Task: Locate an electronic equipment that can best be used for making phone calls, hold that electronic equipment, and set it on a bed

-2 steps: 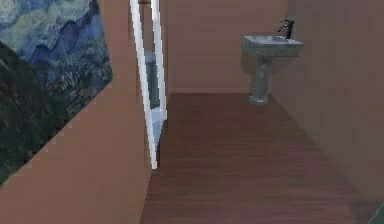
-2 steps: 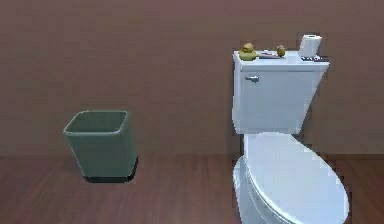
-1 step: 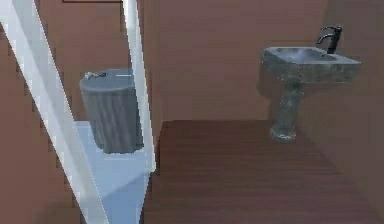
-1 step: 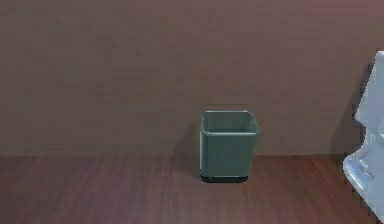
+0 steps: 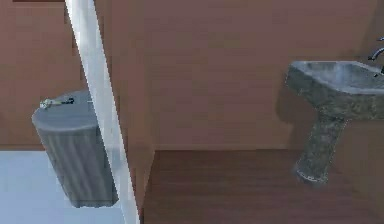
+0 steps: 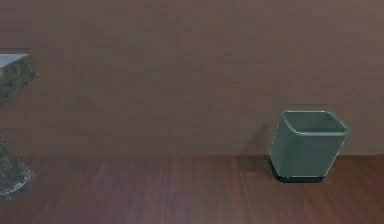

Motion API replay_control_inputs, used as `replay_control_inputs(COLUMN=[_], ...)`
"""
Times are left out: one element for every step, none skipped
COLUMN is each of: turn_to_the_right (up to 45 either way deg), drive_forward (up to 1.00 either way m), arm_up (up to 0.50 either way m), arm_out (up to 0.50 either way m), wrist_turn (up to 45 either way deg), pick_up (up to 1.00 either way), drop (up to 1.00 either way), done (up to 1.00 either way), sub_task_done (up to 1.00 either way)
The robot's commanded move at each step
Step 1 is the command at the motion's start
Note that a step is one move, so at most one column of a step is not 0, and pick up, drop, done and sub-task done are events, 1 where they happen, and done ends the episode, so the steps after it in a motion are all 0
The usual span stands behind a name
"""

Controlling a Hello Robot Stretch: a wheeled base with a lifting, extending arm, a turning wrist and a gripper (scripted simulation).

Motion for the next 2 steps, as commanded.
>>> replay_control_inputs(turn_to_the_right=[-24.0,-3.0], drive_forward=[0.0,0.0], arm_up=[0.0,0.0], arm_out=[0.0,0.0], wrist_turn=[0.0,0.0], pick_up=[0.0,0.0], drop=[0.0,0.0], done=[0.0,0.0], sub_task_done=[0.0,0.0])
